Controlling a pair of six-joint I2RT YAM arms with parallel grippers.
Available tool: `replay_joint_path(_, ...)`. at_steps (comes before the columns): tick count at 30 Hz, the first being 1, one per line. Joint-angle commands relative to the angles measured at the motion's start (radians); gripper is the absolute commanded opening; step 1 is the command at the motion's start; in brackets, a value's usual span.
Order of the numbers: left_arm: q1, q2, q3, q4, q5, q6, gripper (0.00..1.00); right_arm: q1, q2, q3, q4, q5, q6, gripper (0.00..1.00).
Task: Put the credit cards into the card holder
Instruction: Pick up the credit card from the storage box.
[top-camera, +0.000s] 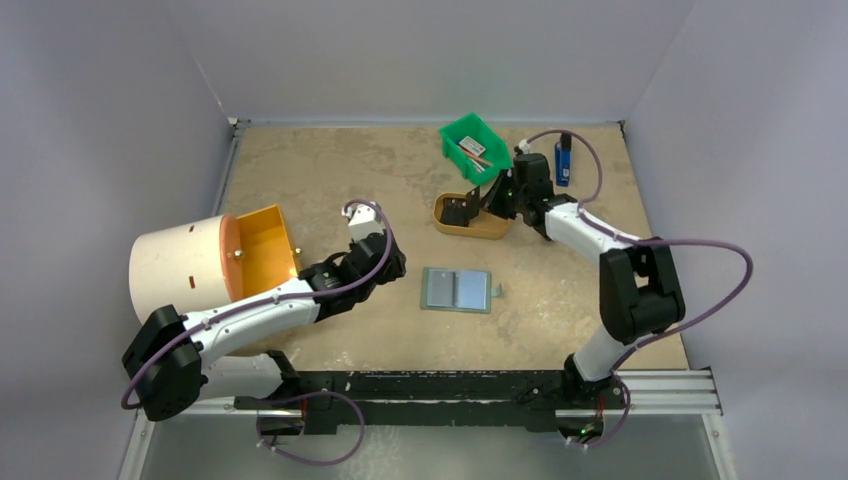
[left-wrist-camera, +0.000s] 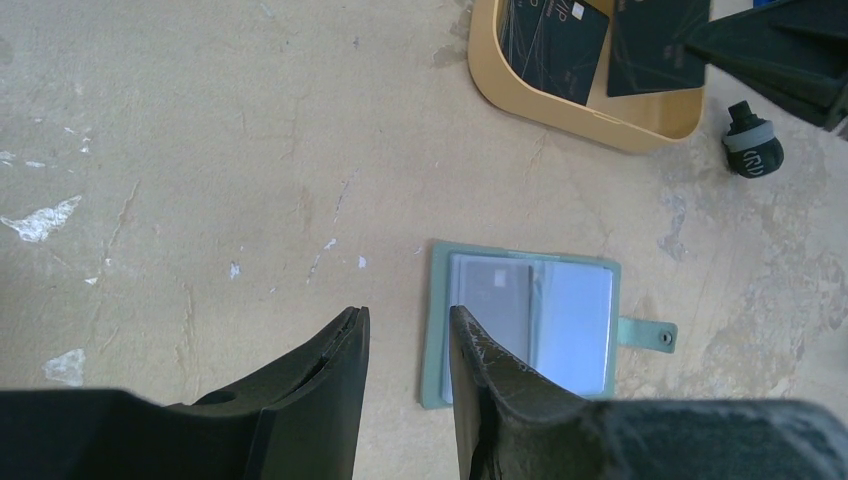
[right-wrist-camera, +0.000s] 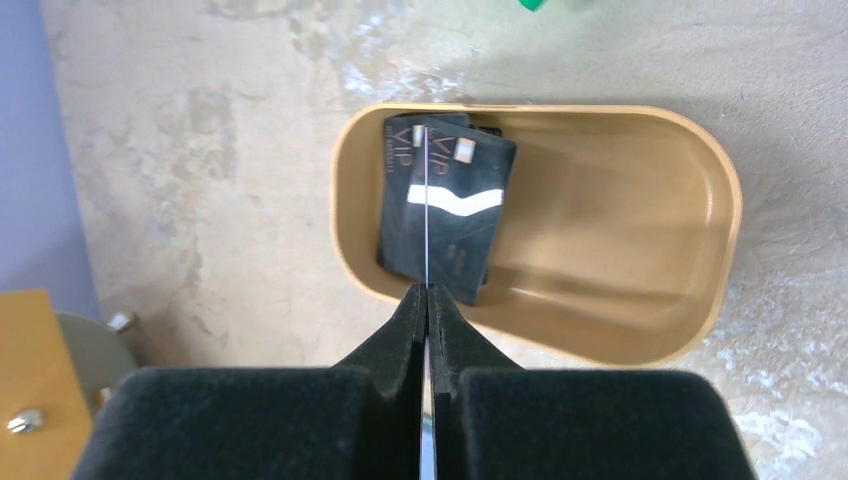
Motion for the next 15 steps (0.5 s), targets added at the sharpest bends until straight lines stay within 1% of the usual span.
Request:
replay_joint_path(1, 0.002, -0.012, 0.020, 0.017, -0.026, -0.020, 0.34, -0.004, -0.127, 0.044, -0.040, -0.024, 0.060, 0.00)
replay_joint_path(5, 0.001, -0.012, 0.024, 0.012, -0.026, -0.025, 0.34, -0.010, -0.208, 0.057, -0.107, -0.046, 0.176, 0.00)
replay_joint_path(7, 0.002, -0.015, 0.026, 0.009, -0.027, -0.030, 0.34, -0.017, -0.254, 0.051, -0.128, -0.044, 0.277, 0.00)
replay_joint_path(9, 0.001, -0.018, 0.028, 0.005, -0.027, -0.032, 0.34, -0.033, -0.310, 0.011, -0.093, -0.070, 0.428, 0.00)
replay_joint_path(11, 0.002, -0.018, 0.032, -0.001, -0.027, -0.034, 0.34, -0.040, -0.356, -0.020, -0.054, -0.098, 0.504, 0.00)
replay_joint_path(13, 0.002, -0.020, 0.034, -0.004, -0.029, -0.037, 0.33, -0.040, -0.378, -0.006, -0.065, -0.115, 0.502, 0.00)
replay_joint_path(15, 0.001, -0.021, 0.032, -0.003, -0.031, -0.040, 0.33, -0.040, -0.392, 0.035, -0.068, -0.118, 0.421, 0.00)
